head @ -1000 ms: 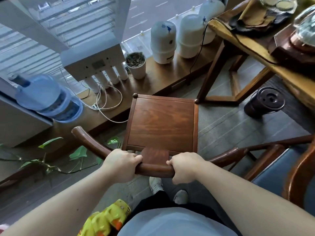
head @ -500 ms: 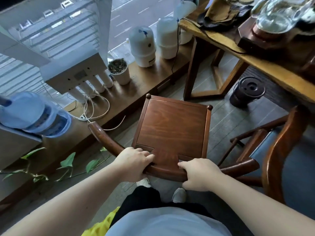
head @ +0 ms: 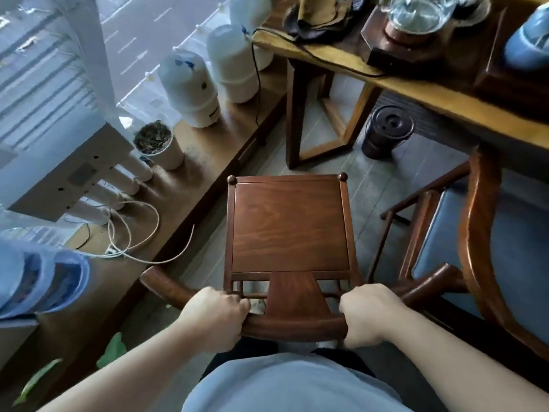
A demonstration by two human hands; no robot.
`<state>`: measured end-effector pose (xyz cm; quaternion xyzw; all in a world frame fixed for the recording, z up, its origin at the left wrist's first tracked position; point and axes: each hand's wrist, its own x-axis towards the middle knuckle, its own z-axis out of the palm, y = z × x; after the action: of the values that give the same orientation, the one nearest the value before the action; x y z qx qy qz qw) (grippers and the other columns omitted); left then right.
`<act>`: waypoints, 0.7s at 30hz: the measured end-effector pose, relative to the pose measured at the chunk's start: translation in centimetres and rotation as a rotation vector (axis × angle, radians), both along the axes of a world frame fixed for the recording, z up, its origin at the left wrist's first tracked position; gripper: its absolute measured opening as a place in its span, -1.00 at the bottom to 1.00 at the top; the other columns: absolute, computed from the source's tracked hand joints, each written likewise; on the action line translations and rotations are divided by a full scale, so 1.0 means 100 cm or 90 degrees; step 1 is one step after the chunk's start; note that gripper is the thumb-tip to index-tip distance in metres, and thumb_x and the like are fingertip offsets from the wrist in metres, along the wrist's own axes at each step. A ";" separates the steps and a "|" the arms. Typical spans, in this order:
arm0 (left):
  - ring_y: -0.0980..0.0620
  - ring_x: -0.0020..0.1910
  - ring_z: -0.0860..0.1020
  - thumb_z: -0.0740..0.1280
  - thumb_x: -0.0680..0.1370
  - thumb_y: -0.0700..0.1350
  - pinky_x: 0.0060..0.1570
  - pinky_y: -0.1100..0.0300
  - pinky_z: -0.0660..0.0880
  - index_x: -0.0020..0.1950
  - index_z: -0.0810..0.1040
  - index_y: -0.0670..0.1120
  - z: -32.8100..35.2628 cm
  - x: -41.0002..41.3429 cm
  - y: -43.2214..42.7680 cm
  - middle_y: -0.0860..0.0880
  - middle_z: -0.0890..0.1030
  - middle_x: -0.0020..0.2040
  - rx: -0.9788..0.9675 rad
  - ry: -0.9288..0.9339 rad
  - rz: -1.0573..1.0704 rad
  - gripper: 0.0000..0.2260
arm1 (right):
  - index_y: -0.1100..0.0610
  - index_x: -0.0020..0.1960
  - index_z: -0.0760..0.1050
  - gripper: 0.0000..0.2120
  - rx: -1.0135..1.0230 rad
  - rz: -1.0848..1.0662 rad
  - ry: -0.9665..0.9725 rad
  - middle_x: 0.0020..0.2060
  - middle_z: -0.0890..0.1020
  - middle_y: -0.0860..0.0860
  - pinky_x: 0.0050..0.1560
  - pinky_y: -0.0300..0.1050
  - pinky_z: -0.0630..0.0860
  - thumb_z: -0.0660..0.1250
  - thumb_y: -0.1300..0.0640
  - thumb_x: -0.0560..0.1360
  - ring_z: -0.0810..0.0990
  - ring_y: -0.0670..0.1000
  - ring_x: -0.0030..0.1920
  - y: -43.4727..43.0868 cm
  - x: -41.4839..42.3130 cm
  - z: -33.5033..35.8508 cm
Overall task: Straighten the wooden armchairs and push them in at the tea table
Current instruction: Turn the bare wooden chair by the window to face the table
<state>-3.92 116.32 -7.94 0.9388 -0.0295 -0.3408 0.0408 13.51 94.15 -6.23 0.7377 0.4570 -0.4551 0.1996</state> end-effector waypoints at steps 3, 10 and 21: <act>-0.10 -0.10 0.61 0.17 0.47 0.00 -0.10 0.06 0.52 0.03 0.49 0.00 0.005 0.013 0.033 0.02 0.64 -0.09 0.031 0.015 -0.056 -0.79 | 0.01 -0.15 0.52 -0.71 0.036 -0.056 0.002 -0.20 0.61 -0.02 -0.09 -0.06 0.53 0.29 -0.15 0.25 0.59 0.11 -0.15 0.018 -0.016 -0.006; -0.07 -0.19 0.61 0.24 0.43 -0.01 -0.23 0.13 0.49 0.03 0.53 0.03 0.008 0.085 0.077 0.03 0.63 -0.17 0.074 -0.047 -0.175 -0.79 | -0.01 -0.20 0.47 -0.76 0.069 -0.169 -0.052 -0.20 0.61 -0.05 -0.18 -0.10 0.46 0.29 -0.15 0.24 0.61 0.09 -0.09 0.034 0.000 -0.007; -0.02 -0.30 0.58 0.21 0.38 0.05 -0.34 0.17 0.46 0.00 0.55 0.07 -0.008 0.158 0.082 0.07 0.60 -0.27 0.083 -0.123 -0.296 -0.75 | -0.05 -0.11 0.54 -0.70 0.145 -0.291 -0.181 -0.17 0.64 -0.06 -0.16 -0.09 0.40 0.32 -0.19 0.26 0.61 0.07 -0.07 0.023 0.030 -0.006</act>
<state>11.88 124.50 -8.70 0.9357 -0.2260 -0.2508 -0.1023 16.54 96.44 -6.85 0.8955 0.2946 -0.3260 0.0704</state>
